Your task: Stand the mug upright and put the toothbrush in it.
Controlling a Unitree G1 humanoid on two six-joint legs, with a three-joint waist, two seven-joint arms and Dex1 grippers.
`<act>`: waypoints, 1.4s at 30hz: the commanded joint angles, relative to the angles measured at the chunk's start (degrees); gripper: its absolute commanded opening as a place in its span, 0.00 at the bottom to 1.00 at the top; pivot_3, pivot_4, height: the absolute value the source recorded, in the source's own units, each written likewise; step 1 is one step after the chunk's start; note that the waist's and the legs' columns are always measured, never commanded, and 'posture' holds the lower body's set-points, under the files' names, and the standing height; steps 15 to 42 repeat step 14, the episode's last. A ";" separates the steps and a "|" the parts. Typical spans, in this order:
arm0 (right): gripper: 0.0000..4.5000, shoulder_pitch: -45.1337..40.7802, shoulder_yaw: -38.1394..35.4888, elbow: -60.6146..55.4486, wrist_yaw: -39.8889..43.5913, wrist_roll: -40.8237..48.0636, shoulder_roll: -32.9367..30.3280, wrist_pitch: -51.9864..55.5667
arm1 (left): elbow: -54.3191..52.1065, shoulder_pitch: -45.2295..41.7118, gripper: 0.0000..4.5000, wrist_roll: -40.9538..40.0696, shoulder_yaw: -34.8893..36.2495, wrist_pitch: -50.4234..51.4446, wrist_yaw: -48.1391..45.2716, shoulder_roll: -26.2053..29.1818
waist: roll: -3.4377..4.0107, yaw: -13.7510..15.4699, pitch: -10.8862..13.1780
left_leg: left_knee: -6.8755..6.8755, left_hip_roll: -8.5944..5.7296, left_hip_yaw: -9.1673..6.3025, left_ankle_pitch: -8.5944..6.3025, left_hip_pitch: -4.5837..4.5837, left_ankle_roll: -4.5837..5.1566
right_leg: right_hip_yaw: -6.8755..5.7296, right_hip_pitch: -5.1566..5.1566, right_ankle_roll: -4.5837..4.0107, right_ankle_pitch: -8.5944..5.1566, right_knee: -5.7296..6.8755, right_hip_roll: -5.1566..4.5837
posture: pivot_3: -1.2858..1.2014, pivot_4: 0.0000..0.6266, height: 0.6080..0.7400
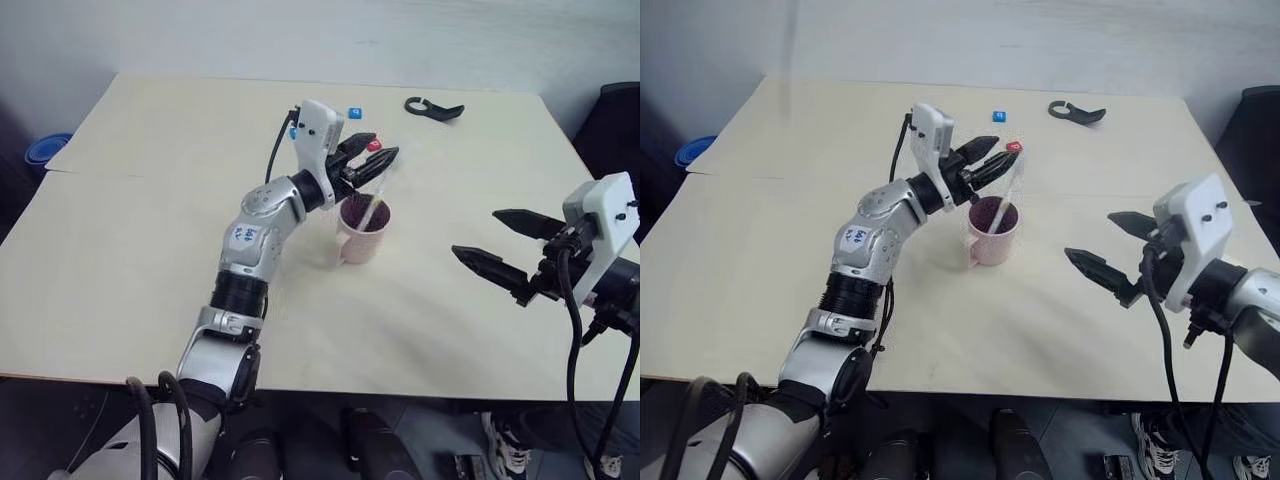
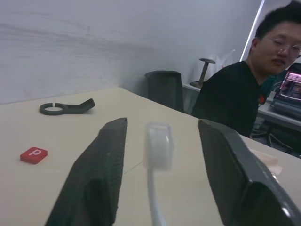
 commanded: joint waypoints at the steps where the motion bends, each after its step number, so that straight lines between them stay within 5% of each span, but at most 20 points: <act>1: 1.00 0.37 0.21 0.23 2.37 -2.28 -1.39 -2.10 | -8.45 1.35 0.79 -4.48 1.28 6.11 -3.31 3.70 | 0.01 -0.11 0.00 | 0.00 0.00 0.00 0.00 0.01 0.00 | 0.02 0.00 0.00 0.00 0.01 0.00 | 0.52 0.24 1.00; 4: 1.00 -0.02 1.67 2.34 5.16 -3.98 -2.17 -3.20 | -14.69 3.12 0.99 -8.46 4.40 12.61 -8.02 12.78 | 0.02 -0.79 0.00 | -0.02 0.06 -0.04 0.01 0.14 -0.01 | 0.08 0.00 0.01 0.00 0.10 0.02 | 0.52 0.24 1.00; 9: 1.00 1.13 3.90 6.29 14.68 -5.92 -5.05 -4.62 | -17.90 9.92 0.99 -6.09 2.62 9.04 -31.61 39.48 | 0.04 -1.94 0.00 | -0.08 0.11 -0.02 0.05 0.40 -0.14 | 0.07 0.00 -0.13 -0.07 0.37 0.04 | 0.52 0.24 1.00; 14: 1.00 0.07 4.84 10.10 19.46 -7.61 -6.11 -6.20 | -15.06 13.64 0.99 -3.80 2.86 3.52 -38.89 50.32 | 0.05 -1.35 0.01 | -0.06 0.09 0.11 0.01 0.49 -0.17 | -0.23 0.13 -0.36 -0.23 0.42 -0.04 | 0.52 0.24 1.00; 42: 1.00 0.07 4.84 10.10 19.46 -7.61 -6.11 -6.20 | -15.06 13.64 0.99 -3.80 2.86 3.52 -38.89 50.32 | 0.05 -1.35 0.01 | -0.06 0.09 0.11 0.01 0.49 -0.17 | -0.23 0.13 -0.36 -0.23 0.42 -0.04 | 0.52 0.24 1.00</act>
